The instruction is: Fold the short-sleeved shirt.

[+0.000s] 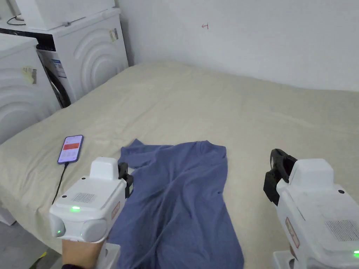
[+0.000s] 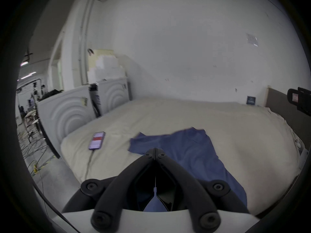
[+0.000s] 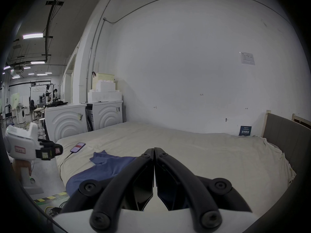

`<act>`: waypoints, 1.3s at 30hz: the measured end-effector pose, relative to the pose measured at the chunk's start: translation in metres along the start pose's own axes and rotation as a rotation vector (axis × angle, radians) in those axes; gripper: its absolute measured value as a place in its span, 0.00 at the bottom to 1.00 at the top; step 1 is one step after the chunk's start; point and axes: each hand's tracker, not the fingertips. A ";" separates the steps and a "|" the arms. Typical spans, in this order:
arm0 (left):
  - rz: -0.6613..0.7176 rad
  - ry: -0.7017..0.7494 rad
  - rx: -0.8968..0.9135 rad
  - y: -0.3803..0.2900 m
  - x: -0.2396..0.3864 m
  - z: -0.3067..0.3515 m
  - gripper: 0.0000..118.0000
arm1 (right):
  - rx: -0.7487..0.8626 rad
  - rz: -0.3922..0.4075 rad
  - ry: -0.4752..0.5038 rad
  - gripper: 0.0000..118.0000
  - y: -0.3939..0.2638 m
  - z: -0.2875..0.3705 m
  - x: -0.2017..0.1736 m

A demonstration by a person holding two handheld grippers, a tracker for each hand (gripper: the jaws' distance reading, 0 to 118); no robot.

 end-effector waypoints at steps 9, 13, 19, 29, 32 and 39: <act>-0.024 -0.134 -0.330 0.005 0.041 -0.111 0.45 | -0.036 -0.009 -0.058 0.00 -0.010 -0.008 0.034; 0.026 -0.115 -0.519 -0.008 0.047 -0.164 0.72 | -0.058 -0.015 -0.087 0.00 -0.021 -0.011 0.054; 0.061 -0.078 -0.633 -0.033 0.046 -0.216 0.88 | -0.092 -0.029 -0.130 0.00 -0.031 -0.011 0.076; 0.049 -0.043 -0.747 -0.051 0.060 -0.219 0.35 | -0.141 -0.055 -0.188 0.00 -0.045 -0.009 0.102; 0.061 -0.110 -0.726 -0.052 0.064 -0.212 0.02 | -0.151 -0.064 -0.190 0.00 -0.046 -0.010 0.103; 0.211 -0.161 -0.640 -0.047 0.051 -0.197 0.00 | -0.132 -0.068 -0.198 0.00 -0.034 -0.005 0.095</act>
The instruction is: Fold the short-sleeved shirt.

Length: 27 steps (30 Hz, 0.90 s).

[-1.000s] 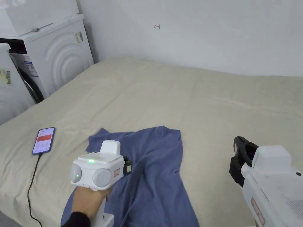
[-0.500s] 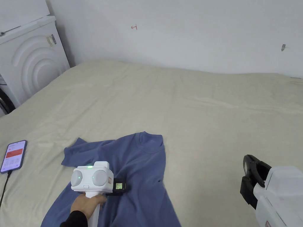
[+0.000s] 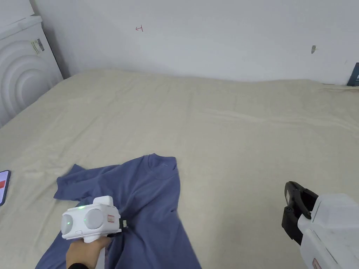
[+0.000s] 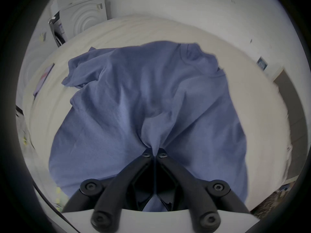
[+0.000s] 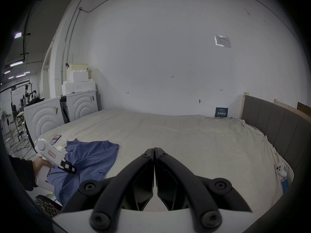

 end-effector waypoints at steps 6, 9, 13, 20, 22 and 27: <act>0.171 -0.274 0.140 0.003 -0.006 0.048 0.00 | 0.011 -0.026 -0.003 0.00 0.001 0.002 0.002; 0.222 -0.360 0.179 0.015 0.007 0.076 0.00 | 0.023 -0.032 -0.016 0.00 0.001 0.003 0.003; 0.098 -0.437 0.228 0.035 0.050 0.109 0.00 | 0.047 -0.053 -0.037 0.00 0.006 0.008 0.009; -0.082 -0.600 0.308 0.073 0.167 0.163 0.00 | 0.105 -0.086 -0.117 0.00 0.003 0.060 0.064; -0.149 -0.648 0.310 0.078 0.204 0.173 0.00 | 0.122 -0.089 -0.149 0.00 0.002 0.070 0.075; -0.324 -0.757 0.289 0.070 0.293 0.190 0.00 | 0.157 -0.080 -0.238 0.00 0.012 0.116 0.119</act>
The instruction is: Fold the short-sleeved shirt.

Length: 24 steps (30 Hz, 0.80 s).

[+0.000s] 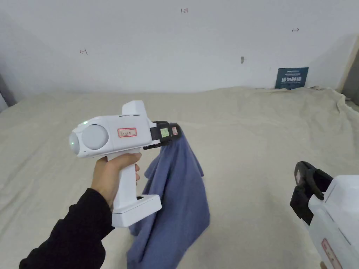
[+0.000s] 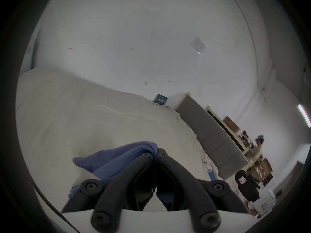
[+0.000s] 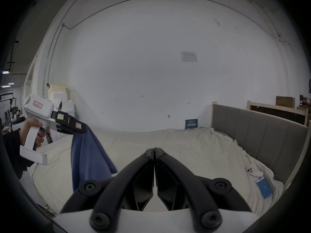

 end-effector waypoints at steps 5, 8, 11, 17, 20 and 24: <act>-0.087 -0.127 -0.083 -0.012 0.060 -0.045 0.00 | 0.020 0.002 -0.081 0.00 0.006 0.016 0.033; -0.116 -0.183 -0.131 -0.026 0.083 -0.066 0.00 | 0.024 0.003 -0.123 0.00 0.007 0.024 0.047; -0.144 -0.188 -0.198 -0.044 0.088 -0.090 0.00 | 0.017 -0.005 -0.155 0.00 0.005 0.030 0.059; -0.216 -0.096 -0.399 -0.090 0.078 -0.137 0.00 | -0.003 -0.023 -0.189 0.00 -0.002 0.034 0.070; -0.288 0.019 -0.494 -0.125 0.061 -0.159 0.00 | -0.014 -0.033 -0.186 0.00 -0.006 0.032 0.069; -0.306 0.128 -0.608 -0.163 0.034 -0.178 0.00 | -0.028 -0.034 -0.175 0.00 -0.006 0.032 0.068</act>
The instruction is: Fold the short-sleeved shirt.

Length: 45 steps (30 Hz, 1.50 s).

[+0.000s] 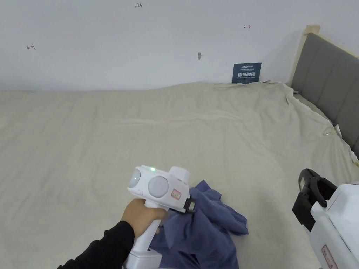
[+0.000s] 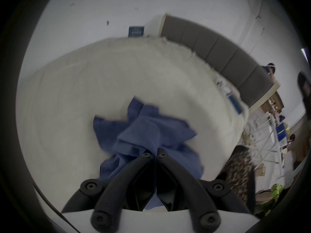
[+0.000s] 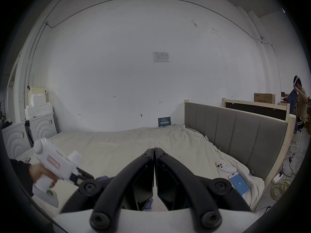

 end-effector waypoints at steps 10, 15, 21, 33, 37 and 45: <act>0.014 0.114 -0.160 -0.066 -0.017 -0.059 0.12 | -0.036 0.012 0.035 0.00 -0.018 -0.006 0.003; 0.071 0.101 -0.046 -0.066 -0.018 -0.029 0.60 | -0.035 0.016 0.045 0.00 -0.018 -0.006 0.001; 0.181 0.097 0.173 -0.059 -0.025 0.032 0.98 | -0.019 0.024 0.062 0.00 -0.015 -0.005 -0.002; 0.170 0.320 0.613 -0.073 -0.019 0.169 0.94 | 0.013 0.035 0.080 0.00 -0.017 -0.007 0.000; 0.113 0.465 0.734 -0.095 -0.019 0.182 0.75 | 0.018 0.031 0.081 0.00 -0.019 -0.006 0.000; 0.145 0.616 0.895 -0.131 -0.031 0.193 0.11 | 0.034 0.030 0.075 0.00 -0.002 -0.006 -0.019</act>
